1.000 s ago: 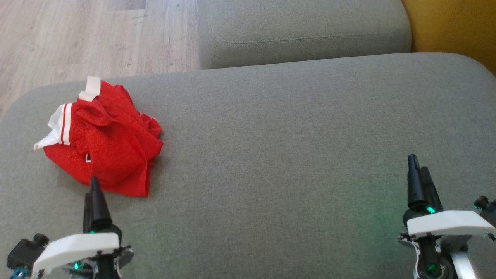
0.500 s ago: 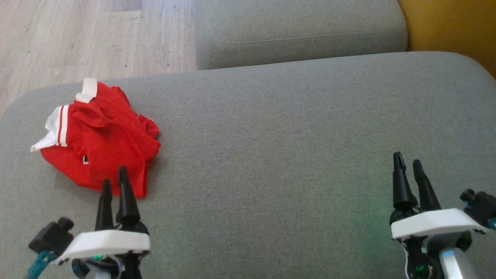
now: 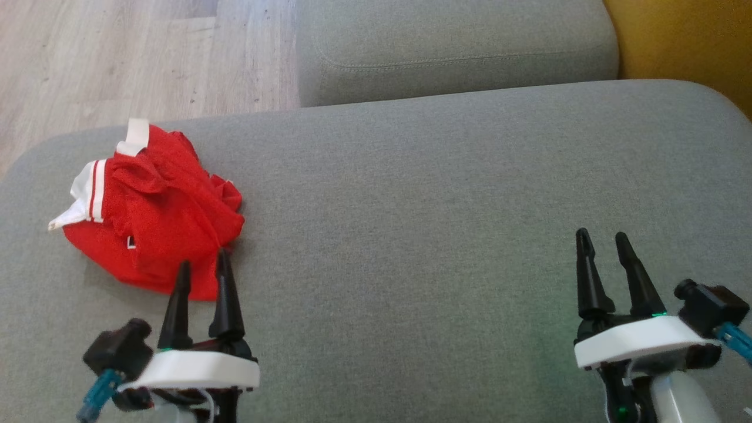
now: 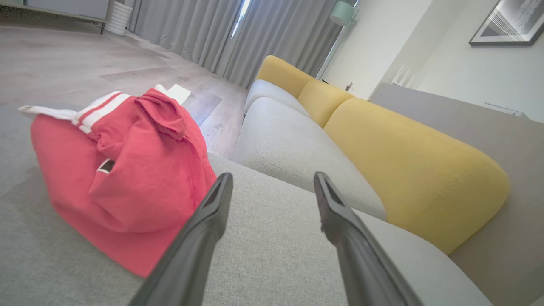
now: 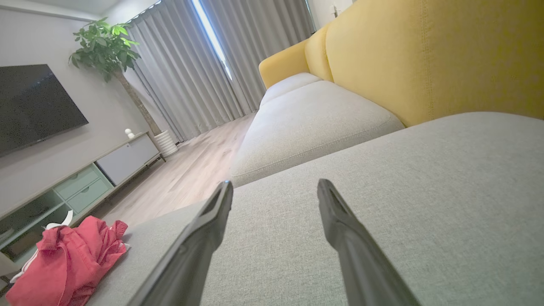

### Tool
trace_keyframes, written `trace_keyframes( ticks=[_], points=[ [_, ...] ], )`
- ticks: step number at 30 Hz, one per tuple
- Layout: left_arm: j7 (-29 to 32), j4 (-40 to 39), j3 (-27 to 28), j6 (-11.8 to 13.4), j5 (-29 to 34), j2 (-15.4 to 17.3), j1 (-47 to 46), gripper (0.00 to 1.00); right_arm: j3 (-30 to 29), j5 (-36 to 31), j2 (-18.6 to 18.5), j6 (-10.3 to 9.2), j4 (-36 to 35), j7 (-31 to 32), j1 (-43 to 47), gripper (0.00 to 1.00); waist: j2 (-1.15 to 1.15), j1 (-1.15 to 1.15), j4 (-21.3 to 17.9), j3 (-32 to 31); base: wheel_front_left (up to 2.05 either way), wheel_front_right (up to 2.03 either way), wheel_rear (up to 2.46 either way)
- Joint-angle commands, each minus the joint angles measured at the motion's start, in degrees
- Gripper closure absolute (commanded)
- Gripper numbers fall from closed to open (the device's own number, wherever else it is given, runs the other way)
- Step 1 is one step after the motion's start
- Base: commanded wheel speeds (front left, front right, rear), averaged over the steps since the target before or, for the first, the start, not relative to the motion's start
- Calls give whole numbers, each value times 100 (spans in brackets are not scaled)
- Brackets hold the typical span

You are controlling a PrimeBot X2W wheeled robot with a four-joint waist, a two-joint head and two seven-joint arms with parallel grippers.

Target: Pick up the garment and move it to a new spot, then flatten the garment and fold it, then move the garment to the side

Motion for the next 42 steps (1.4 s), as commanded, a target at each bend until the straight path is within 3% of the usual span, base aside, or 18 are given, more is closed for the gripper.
trace_keyframes(
  ticks=[1,29,33,37,42],
  points=[
    [-93,-207,56,36,178,96,-207,0,130,-183,-38,-3,-250,-105,-274,0,0,0,-3,-5,0,0,0],
    [-564,306,-1473,1220,2426,793,-552,0,377,-2691,-46,-4,-251,-578,-315,0,0,0,-31,-90,0,0,0],
    [-647,56,-1486,1349,2356,733,-558,0,441,-2335,-48,-4,-358,-662,-300,0,0,0,-42,-95,0,0,0],
    [-698,-210,-1274,1269,2097,586,-453,0,441,-2072,-49,-4,-404,-712,-262,0,0,0,-45,-93,0,0,0],
    [-781,-307,-799,819,1894,330,-206,0,479,-1735,-50,-4,-493,-796,-174,0,0,0,-42,-99,0,0,0]
  ],
)
